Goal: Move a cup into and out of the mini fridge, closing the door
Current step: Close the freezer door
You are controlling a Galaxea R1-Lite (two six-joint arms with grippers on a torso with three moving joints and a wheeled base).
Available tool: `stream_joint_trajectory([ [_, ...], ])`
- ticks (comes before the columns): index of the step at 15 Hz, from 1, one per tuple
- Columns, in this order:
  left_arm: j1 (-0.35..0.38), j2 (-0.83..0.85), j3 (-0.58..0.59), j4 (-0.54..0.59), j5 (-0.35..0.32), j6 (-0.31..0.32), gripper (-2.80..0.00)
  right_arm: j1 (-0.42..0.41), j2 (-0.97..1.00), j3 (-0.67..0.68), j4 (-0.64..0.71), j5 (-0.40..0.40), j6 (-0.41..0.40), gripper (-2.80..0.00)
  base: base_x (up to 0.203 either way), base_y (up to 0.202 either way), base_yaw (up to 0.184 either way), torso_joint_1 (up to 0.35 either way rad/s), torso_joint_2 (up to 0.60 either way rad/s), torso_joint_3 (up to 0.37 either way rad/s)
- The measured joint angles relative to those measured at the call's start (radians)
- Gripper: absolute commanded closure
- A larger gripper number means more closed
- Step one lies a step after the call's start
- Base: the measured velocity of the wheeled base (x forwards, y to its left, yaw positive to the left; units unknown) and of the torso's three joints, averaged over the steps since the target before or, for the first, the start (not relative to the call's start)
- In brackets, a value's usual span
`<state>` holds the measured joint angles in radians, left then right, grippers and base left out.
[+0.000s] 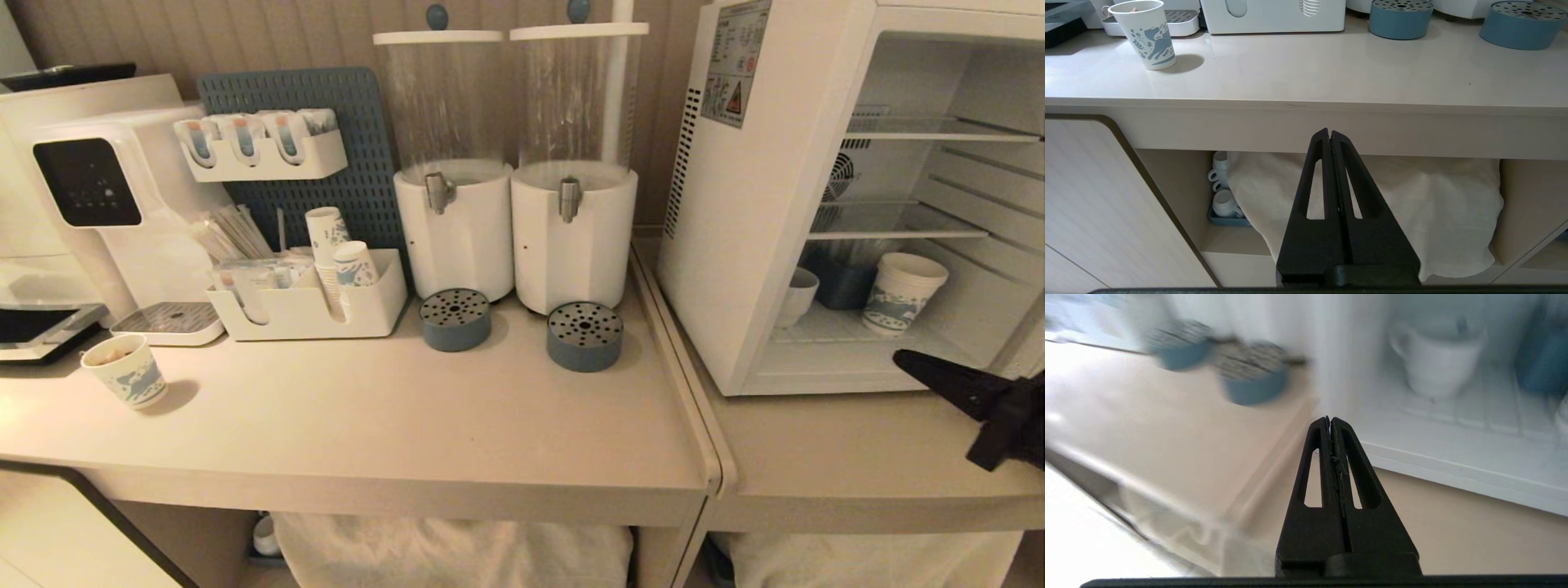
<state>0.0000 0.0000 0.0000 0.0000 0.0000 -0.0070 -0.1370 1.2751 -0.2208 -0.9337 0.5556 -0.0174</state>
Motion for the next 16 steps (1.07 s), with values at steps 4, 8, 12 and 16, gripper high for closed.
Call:
stream_joint_trajectory([
  [4,0.000,0.000,0.000,0.000,0.000,0.000,0.00,0.002,-0.474,-0.057,0.422,0.077,0.027,0.00,0.000,0.000,0.000,0.000,0.00,0.000],
  [8,0.000,0.000,0.000,0.000,0.000,0.000,0.00,0.089,-0.873,-0.148,0.901,0.111,0.061,0.00,0.000,0.000,0.000,0.000,0.00,0.000],
  [12,0.000,0.000,0.000,0.000,0.000,0.000,0.00,0.130,-1.152,-0.124,1.103,-0.077,0.082,0.00,0.000,0.000,0.000,0.000,0.00,0.000],
  [16,0.000,0.000,0.000,0.000,0.000,0.000,0.00,0.137,-1.251,0.038,1.000,-0.433,0.069,0.00,0.000,0.000,0.000,0.000,0.00,0.000],
])
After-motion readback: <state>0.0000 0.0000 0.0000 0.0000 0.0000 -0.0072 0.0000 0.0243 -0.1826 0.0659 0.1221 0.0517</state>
